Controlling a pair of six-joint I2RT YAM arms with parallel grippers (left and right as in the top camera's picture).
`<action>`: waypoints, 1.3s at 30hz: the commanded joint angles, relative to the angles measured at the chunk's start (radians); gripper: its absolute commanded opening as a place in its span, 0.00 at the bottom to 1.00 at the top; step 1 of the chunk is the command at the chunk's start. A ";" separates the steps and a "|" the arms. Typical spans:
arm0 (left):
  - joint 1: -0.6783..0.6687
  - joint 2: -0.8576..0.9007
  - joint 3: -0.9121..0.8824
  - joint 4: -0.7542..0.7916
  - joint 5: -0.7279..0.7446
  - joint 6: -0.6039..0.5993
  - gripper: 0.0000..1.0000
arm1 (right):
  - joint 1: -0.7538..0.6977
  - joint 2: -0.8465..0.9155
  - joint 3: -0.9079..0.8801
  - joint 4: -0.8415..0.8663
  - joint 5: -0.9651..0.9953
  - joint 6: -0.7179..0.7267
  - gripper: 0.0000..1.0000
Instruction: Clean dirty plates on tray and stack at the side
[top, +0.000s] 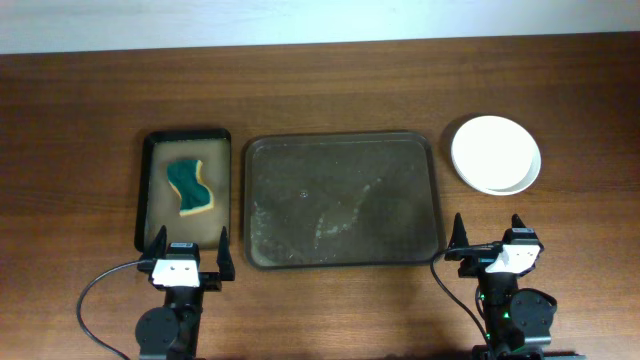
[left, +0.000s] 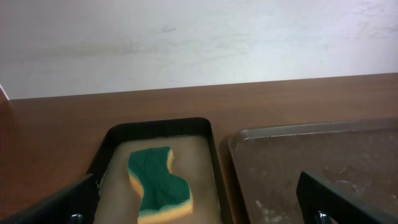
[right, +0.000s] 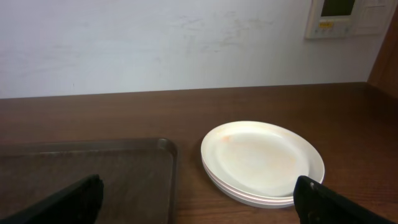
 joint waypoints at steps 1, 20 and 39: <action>0.005 -0.007 -0.002 -0.006 -0.009 0.019 0.99 | 0.004 -0.007 -0.008 -0.003 0.015 0.005 0.98; 0.044 -0.007 -0.003 -0.002 -0.069 -0.080 0.99 | 0.004 -0.007 -0.008 -0.003 0.015 0.005 0.98; 0.044 -0.007 -0.002 -0.002 -0.045 -0.069 0.99 | 0.004 -0.007 -0.008 -0.003 0.015 0.004 0.98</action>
